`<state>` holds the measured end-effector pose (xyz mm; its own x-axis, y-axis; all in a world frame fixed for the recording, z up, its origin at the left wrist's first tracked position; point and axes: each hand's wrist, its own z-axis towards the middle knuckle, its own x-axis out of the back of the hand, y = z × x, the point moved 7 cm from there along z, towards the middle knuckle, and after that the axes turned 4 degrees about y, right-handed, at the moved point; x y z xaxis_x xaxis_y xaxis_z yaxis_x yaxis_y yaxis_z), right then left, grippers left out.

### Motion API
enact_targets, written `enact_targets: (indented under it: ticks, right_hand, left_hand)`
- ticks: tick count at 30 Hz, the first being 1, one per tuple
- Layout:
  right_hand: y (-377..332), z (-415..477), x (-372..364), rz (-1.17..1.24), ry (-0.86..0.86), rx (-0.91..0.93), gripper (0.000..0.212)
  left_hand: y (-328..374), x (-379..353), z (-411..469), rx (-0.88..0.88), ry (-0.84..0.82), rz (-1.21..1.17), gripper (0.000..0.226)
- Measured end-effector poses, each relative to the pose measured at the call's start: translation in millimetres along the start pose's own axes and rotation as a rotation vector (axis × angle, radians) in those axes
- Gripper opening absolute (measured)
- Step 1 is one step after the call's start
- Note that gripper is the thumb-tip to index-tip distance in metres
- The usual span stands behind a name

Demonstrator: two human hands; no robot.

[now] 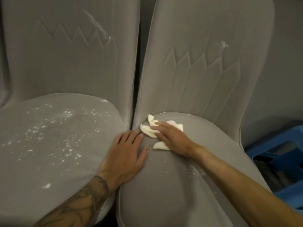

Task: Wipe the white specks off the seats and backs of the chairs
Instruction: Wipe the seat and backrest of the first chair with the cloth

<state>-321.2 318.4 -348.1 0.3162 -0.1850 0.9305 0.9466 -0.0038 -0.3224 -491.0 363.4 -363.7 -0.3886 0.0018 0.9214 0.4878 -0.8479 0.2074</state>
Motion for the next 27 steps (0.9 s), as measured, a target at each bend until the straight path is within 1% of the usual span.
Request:
enact_targets:
  ticks: [3, 5, 6, 8, 10, 12, 14, 16, 18, 20, 23, 25, 27]
  right_hand:
    - [23, 19, 4, -0.062, 0.021, -0.122, 0.040]
    - [17, 32, 2, -0.084, 0.050, -0.188, 0.041]
    - [9, 34, -1, -0.079, 0.064, -0.191, 0.041]
    - [-15, 22, -8, -0.027, 0.081, -0.111, 0.040]
    - [-38, 1, -15, 0.013, 0.034, -0.002, 0.041]
    - [-39, -8, -10, 0.008, -0.019, 0.036, 0.042]
    - [-25, 4, -5, -0.007, -0.005, 0.002, 0.042]
    - [-13, 24, -1, -0.039, 0.046, -0.091, 0.041]
    - [-18, 34, -5, -0.071, 0.100, -0.165, 0.040]
    - [-34, 24, -12, -0.026, 0.111, -0.133, 0.038]
    - [-53, -12, -17, 0.052, 0.001, 0.011, 0.040]
    - [-41, -22, -10, 0.056, -0.062, 0.012, 0.041]
    - [-24, -15, -2, 0.029, -0.041, -0.048, 0.041]
  left_hand:
    - [1, 7, -1, 0.003, 0.003, -0.030, 0.055]
    - [0, 14, -4, 0.013, 0.022, 0.020, 0.055]
    - [-3, 19, -4, 0.014, 0.021, 0.062, 0.055]
    - [-12, 24, -7, 0.024, -0.011, 0.111, 0.056]
    - [-22, 24, -11, 0.048, -0.039, 0.126, 0.062]
    - [-25, 19, -16, 0.059, -0.071, 0.143, 0.068]
    - [-24, 15, -18, 0.058, -0.064, 0.153, 0.064]
    - [-24, 15, -17, 0.048, -0.036, 0.150, 0.057]
    - [-26, 15, -18, 0.050, -0.028, 0.165, 0.052]
    - [-26, 14, -19, 0.031, -0.043, 0.194, 0.049]
    - [-24, 14, -19, 0.000, -0.065, 0.244, 0.054]
    - [-24, 13, -20, -0.004, -0.082, 0.268, 0.058]
    - [-22, 14, -20, -0.025, -0.087, 0.298, 0.058]
